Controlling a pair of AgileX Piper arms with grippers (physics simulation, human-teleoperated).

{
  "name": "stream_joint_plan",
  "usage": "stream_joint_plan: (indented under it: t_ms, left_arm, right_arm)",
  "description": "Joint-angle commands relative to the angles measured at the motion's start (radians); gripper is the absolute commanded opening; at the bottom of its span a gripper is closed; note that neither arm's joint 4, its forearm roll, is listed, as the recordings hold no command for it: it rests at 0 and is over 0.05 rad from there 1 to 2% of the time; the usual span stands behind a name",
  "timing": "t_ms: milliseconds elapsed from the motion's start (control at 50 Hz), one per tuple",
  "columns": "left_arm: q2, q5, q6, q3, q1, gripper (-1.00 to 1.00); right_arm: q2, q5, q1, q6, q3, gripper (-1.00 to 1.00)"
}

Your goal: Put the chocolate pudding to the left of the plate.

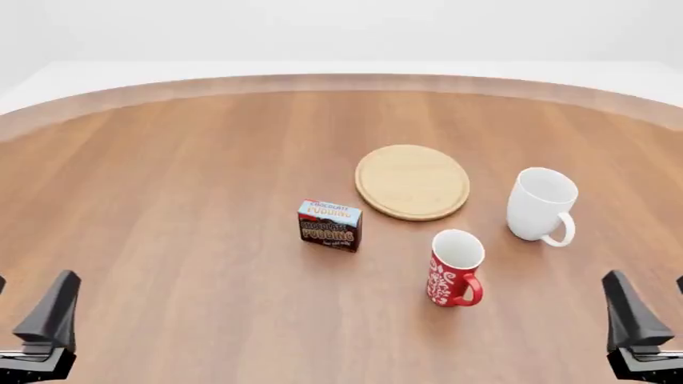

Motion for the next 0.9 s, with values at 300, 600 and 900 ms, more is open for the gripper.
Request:
stream_joint_plan:
  t_ms: [300, 600, 900]
  left_arm:
    - [0.004, -0.001, 0.0, -0.003, 0.0, 1.0]
    - [0.004, -0.001, 0.0, -0.003, 0.0, 1.0]
    - [0.004, -0.001, 0.0, -0.003, 0.0, 1.0]
  right_arm:
    - [0.015, 0.079, 0.088, -0.004, -0.131, 1.0]
    - [0.491, 0.099, 0.174, -0.101, -0.608, 1.0]
    - [0.926, 0.284, 0.386, -0.186, -0.996, 1.0]
